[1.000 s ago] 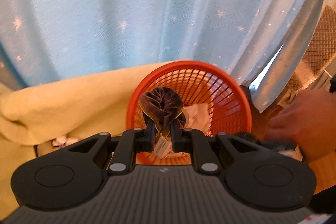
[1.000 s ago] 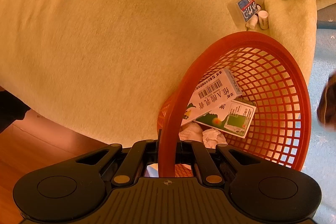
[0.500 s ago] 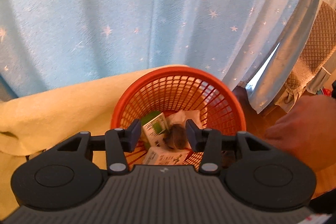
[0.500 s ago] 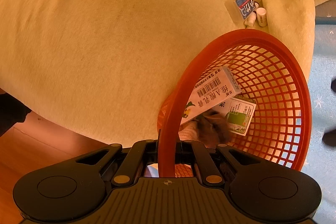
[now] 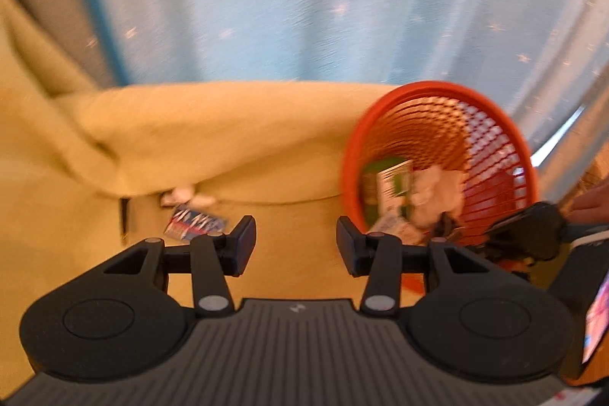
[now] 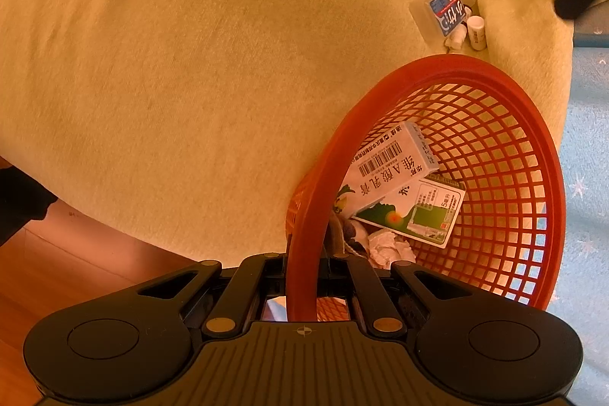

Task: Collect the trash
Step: 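Carry the scrunchie into the wastebasket and release it while the right tool holds the basket, then move the left tool to the blue floss-pick box and grasp it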

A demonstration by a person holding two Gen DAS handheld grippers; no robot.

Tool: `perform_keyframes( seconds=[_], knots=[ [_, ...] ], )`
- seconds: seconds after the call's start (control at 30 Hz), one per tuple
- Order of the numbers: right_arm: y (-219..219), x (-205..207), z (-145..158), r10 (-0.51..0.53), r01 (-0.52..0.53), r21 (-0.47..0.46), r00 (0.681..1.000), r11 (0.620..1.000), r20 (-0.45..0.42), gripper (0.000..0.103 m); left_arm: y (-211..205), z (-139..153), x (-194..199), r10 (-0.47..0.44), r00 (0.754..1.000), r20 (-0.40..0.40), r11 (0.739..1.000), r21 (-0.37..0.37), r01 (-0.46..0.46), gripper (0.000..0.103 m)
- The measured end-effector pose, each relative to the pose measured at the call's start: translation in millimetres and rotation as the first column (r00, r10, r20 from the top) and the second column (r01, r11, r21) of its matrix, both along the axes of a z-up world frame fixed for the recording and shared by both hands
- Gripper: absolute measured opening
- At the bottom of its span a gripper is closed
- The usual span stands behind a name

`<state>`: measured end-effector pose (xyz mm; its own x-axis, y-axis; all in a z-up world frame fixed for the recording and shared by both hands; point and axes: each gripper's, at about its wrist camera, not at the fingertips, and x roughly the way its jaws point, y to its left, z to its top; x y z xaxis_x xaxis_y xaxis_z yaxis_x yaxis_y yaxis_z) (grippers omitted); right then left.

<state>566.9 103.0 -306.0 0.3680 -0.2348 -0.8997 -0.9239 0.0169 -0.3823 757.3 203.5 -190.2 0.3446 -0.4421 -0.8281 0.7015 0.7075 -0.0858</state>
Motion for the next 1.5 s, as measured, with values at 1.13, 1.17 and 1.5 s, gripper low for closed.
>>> perform_keyframes(
  seconds=[1.13, 1.17, 1.5],
  knots=[
    [5.9, 5.0, 1.9, 0.017, -0.017, -0.021, 0.999, 1.000, -0.031, 0.001, 34.3, -72.5, 40.2, 0.060, 0.998, -0.023, 0.990, 0.131, -0.056, 0.080],
    [6.1, 5.0, 2.0, 0.018, -0.018, -0.022, 0.999, 1.000, -0.032, 0.001, 34.1, -74.0, 41.4, 0.058, 0.998, -0.022, 0.989, 0.135, -0.055, 0.080],
    [6.1, 7.2, 3.7, 0.007, -0.008, -0.018, 0.999, 1.000, -0.039, 0.001, 27.2, -96.6, 61.1, 0.014, 1.000, 0.006, 0.984, 0.175, -0.015, 0.090]
  ],
)
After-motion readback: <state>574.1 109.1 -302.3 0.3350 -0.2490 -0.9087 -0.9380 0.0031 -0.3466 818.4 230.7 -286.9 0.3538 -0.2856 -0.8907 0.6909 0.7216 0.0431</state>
